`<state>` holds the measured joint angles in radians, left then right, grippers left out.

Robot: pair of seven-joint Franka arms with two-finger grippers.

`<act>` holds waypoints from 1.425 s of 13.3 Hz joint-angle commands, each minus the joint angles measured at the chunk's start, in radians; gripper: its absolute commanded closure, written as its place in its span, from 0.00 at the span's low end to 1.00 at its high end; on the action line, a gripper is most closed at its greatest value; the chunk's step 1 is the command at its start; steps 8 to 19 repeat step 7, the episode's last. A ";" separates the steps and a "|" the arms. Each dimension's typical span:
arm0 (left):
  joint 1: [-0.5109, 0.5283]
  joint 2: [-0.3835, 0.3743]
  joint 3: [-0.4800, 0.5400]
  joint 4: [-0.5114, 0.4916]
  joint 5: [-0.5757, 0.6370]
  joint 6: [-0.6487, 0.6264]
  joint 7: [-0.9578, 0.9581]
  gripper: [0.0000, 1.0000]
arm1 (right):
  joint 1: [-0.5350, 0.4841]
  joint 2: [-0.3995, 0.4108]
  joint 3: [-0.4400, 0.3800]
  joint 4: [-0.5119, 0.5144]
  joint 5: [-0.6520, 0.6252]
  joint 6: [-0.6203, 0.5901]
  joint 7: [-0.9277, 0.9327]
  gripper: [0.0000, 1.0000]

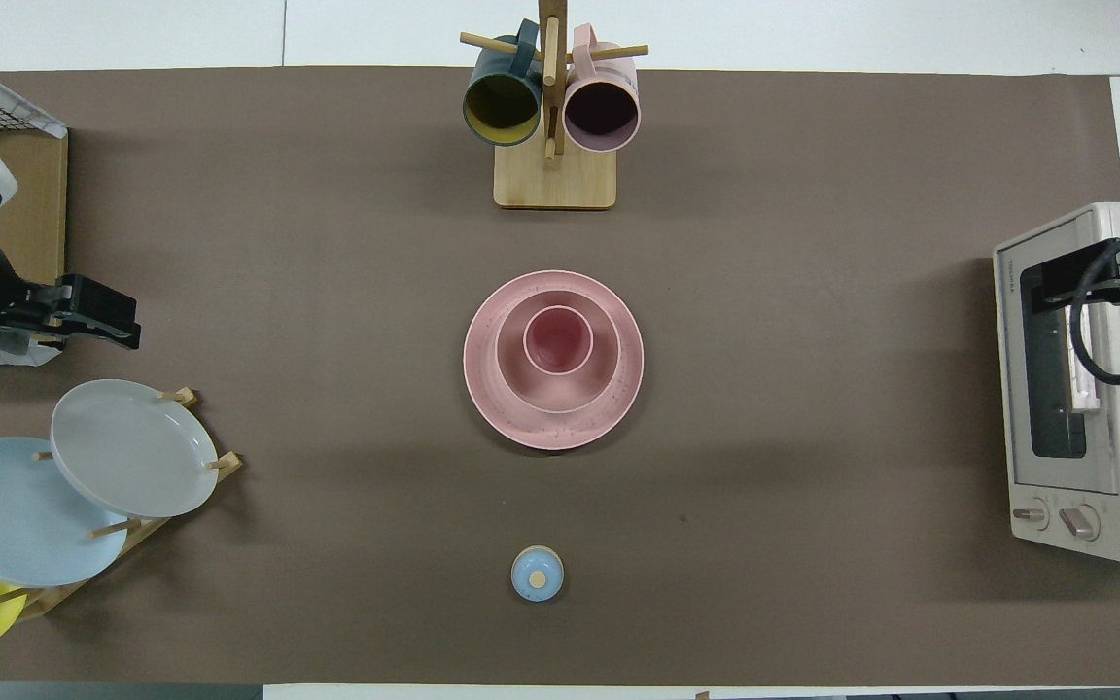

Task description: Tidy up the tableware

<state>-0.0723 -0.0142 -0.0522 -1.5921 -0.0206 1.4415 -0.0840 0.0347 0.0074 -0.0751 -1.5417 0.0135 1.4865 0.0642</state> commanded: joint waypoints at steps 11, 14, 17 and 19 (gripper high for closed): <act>0.016 -0.036 0.020 -0.049 -0.039 0.063 0.006 0.00 | -0.009 -0.015 0.001 -0.015 0.006 0.003 -0.023 0.00; 0.016 -0.036 0.020 -0.049 -0.039 0.063 0.006 0.00 | -0.009 -0.015 0.001 -0.015 0.006 0.003 -0.023 0.00; 0.016 -0.036 0.020 -0.049 -0.039 0.063 0.006 0.00 | -0.009 -0.015 0.001 -0.015 0.006 0.003 -0.023 0.00; 0.016 -0.036 0.020 -0.049 -0.039 0.063 0.006 0.00 | -0.009 -0.015 0.001 -0.015 0.006 0.003 -0.023 0.00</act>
